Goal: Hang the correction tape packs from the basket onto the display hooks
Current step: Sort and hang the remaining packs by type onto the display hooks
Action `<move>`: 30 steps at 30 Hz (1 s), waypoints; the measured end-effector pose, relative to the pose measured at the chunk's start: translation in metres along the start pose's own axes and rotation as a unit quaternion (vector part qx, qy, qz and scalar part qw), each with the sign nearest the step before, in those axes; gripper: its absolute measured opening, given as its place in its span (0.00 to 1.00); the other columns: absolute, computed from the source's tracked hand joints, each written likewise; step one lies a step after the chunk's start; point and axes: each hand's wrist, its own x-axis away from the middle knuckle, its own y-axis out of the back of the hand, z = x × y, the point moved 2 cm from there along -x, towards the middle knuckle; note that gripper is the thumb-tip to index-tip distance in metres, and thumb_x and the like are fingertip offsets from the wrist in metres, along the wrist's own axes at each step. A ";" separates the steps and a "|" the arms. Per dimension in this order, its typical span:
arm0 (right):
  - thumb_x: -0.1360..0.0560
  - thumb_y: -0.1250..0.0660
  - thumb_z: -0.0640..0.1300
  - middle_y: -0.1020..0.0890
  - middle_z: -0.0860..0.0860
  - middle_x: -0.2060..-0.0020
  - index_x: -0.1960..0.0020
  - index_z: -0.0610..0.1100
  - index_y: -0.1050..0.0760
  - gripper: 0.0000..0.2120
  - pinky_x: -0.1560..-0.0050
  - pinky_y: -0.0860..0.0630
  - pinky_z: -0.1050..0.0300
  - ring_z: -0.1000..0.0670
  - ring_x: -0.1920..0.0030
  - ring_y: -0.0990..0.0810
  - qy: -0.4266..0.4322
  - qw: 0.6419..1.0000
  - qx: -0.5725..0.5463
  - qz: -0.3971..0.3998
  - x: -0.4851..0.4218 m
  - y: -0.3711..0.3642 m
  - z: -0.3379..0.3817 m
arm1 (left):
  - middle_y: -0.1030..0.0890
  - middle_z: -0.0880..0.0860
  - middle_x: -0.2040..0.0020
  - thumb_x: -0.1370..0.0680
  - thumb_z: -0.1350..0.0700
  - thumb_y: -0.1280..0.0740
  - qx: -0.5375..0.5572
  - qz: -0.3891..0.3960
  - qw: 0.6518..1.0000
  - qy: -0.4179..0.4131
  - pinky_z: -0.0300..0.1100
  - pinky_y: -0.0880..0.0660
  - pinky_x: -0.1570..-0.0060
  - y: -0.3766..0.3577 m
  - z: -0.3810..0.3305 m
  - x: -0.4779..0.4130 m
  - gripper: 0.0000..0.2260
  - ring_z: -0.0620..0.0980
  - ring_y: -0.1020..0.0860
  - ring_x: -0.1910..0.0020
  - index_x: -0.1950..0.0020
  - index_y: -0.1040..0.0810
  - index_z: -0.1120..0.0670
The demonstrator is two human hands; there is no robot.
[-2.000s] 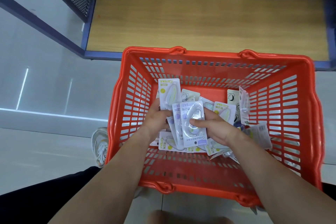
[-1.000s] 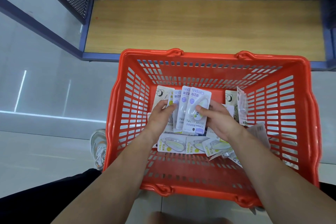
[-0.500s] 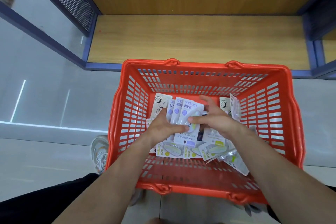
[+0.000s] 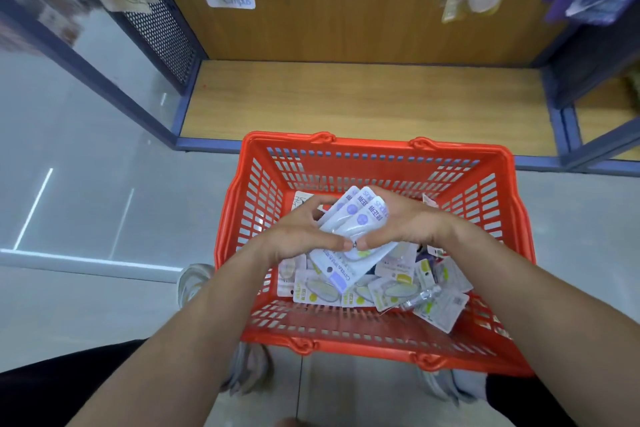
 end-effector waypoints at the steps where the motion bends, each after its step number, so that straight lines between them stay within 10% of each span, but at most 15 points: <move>1: 0.31 0.19 0.37 0.15 0.48 0.41 0.37 0.49 0.25 0.27 0.37 0.22 0.48 0.48 0.40 0.17 -0.008 0.999 -0.019 -0.026 0.000 -0.001 -0.005 | 0.22 0.55 0.39 0.38 0.54 0.17 0.012 -0.018 1.000 -0.008 0.51 0.17 0.44 0.000 0.000 0.001 0.37 0.52 0.16 0.45 0.32 0.27 0.43; 5: 0.39 0.15 0.49 0.14 0.51 0.42 0.35 0.50 0.25 0.35 0.32 0.24 0.41 0.48 0.39 0.16 -0.007 0.982 -0.116 -0.150 -0.006 -0.007 -0.024 | 0.22 0.54 0.38 0.38 0.53 0.16 0.097 -0.157 0.981 -0.054 0.47 0.17 0.47 -0.006 0.000 -0.003 0.37 0.49 0.16 0.45 0.32 0.27 0.47; 10: 0.31 0.19 0.38 0.13 0.51 0.45 0.35 0.46 0.25 0.28 0.37 0.21 0.49 0.51 0.43 0.14 0.010 0.943 -0.214 -0.255 -0.014 -0.022 -0.026 | 0.21 0.52 0.43 0.29 0.59 0.20 0.149 -0.261 0.949 -0.090 0.31 0.23 0.58 -0.014 -0.002 -0.010 0.28 0.32 0.19 0.58 0.34 0.26 0.48; 18: 0.34 0.16 0.48 0.24 0.62 0.37 0.22 0.59 0.42 0.50 0.37 0.28 0.59 0.58 0.35 0.24 -0.009 0.965 -0.076 -0.249 -0.010 -0.010 -0.020 | 0.19 0.48 0.46 0.28 0.62 0.21 0.149 -0.226 0.958 -0.095 0.38 0.19 0.54 -0.007 0.009 -0.011 0.26 0.37 0.17 0.55 0.36 0.26 0.47; 23: 0.36 0.16 0.54 0.21 0.59 0.41 0.31 0.55 0.29 0.38 0.49 0.24 0.61 0.55 0.43 0.20 -0.066 0.981 0.010 -0.185 -0.008 -0.002 -0.017 | 0.19 0.47 0.42 0.31 0.57 0.18 0.120 -0.199 0.970 -0.076 0.45 0.18 0.47 -0.005 0.015 -0.011 0.31 0.43 0.17 0.45 0.32 0.26 0.43; 30: 0.36 0.17 0.60 0.24 0.53 0.46 0.41 0.51 0.31 0.33 0.54 0.29 0.53 0.52 0.50 0.24 -0.118 0.977 0.141 -0.108 -0.013 0.007 -0.017 | 0.26 0.39 0.45 0.29 0.61 0.20 0.092 -0.167 0.978 -0.083 0.22 0.27 0.60 -0.010 0.012 -0.009 0.35 0.20 0.24 0.58 0.25 0.31 0.49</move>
